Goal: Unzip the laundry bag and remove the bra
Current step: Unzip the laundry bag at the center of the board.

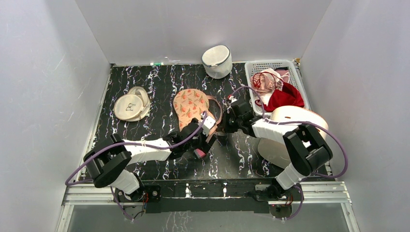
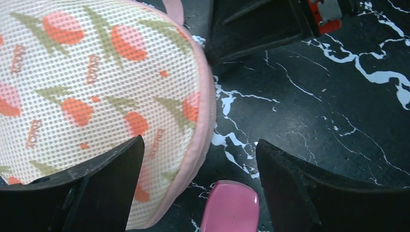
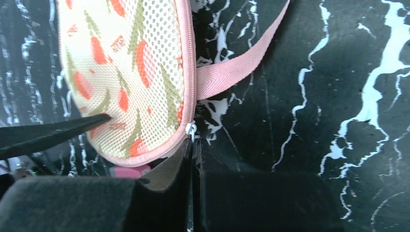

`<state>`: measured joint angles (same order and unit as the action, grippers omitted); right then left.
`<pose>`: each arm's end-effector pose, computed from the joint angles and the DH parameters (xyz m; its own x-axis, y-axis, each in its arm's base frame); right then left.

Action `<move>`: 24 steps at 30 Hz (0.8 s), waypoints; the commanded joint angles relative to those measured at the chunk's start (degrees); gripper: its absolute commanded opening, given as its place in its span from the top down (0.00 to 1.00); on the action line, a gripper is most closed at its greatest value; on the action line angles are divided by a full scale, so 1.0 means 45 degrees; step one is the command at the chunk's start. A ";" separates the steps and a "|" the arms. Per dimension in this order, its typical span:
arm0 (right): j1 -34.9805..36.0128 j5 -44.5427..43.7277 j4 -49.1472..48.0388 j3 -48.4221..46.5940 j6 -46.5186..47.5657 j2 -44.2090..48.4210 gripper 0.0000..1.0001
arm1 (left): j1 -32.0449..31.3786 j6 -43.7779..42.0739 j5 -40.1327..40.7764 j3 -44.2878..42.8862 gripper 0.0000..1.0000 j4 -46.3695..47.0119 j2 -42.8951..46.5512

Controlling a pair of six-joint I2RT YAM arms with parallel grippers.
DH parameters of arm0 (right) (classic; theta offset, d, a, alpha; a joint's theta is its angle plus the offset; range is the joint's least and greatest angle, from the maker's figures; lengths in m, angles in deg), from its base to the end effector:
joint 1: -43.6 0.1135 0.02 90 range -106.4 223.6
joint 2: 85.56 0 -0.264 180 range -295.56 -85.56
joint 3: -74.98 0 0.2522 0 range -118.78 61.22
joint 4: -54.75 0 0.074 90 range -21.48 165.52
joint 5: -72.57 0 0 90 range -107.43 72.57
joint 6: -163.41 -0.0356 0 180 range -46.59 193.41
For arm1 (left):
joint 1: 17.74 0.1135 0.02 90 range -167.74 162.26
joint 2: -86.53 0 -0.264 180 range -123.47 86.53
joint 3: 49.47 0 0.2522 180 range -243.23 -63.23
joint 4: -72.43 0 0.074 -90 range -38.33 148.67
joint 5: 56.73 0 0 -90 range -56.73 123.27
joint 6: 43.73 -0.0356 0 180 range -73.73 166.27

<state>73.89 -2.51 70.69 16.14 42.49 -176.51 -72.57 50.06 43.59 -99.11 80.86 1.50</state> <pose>0.2635 0.1645 0.1628 -0.8777 0.0623 -0.4751 -0.2156 0.8341 0.5078 0.1780 -0.2415 0.1810 -0.3077 0.3237 -0.8947 0.6934 0.7202 0.0221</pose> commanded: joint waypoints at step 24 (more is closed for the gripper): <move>0.0966 -0.1021 0.0470 -0.0515 0.0398 0.0829 1.00 | -0.0479 -0.1768 0.3473 0.0272 0.86 0.2048 -0.1070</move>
<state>78.02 -2.97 68.94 18.63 37.38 -172.95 -74.73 42.80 56.77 -99.13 89.43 -5.23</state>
